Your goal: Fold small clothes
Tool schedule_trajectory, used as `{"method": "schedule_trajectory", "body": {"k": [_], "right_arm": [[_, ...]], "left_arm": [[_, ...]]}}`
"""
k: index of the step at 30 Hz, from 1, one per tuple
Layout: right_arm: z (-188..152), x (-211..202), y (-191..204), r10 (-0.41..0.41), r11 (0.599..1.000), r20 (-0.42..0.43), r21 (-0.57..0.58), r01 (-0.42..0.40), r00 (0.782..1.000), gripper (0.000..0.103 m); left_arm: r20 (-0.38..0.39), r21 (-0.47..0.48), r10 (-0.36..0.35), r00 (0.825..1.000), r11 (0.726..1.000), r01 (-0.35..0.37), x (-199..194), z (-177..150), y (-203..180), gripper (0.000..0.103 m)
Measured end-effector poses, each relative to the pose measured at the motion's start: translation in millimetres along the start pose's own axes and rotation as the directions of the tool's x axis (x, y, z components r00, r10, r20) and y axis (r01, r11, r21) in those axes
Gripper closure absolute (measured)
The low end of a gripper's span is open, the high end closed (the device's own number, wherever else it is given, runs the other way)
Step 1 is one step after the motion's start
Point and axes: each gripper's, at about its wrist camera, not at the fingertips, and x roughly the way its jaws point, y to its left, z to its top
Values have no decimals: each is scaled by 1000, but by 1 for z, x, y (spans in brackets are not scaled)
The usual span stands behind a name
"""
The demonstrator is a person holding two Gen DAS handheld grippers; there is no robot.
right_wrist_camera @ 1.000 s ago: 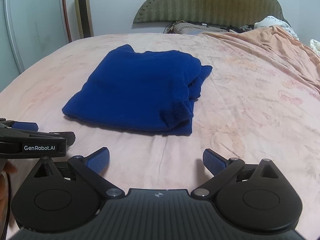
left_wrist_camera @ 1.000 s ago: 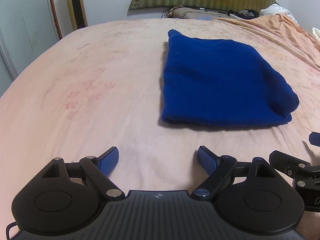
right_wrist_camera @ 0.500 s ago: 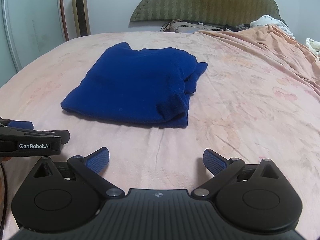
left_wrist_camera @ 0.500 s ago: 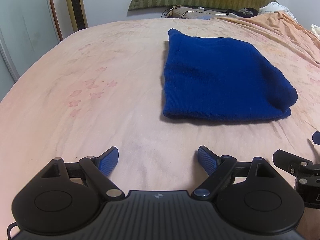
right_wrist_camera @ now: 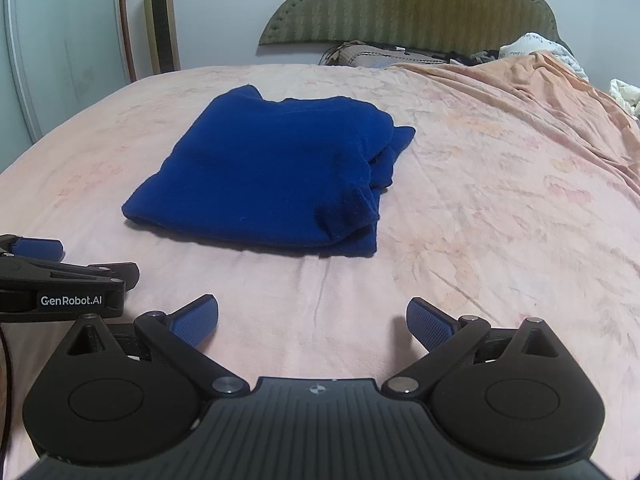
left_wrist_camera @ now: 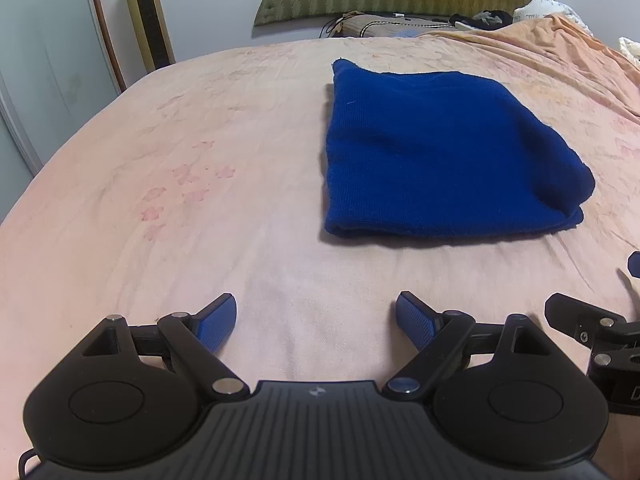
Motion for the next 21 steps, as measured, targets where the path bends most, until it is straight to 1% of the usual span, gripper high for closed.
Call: {"method": "schedule_trajectory", "body": {"k": [6,10,21], "right_arm": [[-1,1,2,2,1000,-1,-10,-2,1000,1],[-1,1,2,2,1000,0,-8,-2,1000,1],[-2,2,0,5,1000,-9,5,-5,1000,1]], "left_arm": [[3,8,7,1000,1000,-7,-1,0,-1,15],[2,10,19,1000,1000,-19,0,0,-2,10],[-12,-10,8,1000,1000,-8,1,1,0,9]]}}
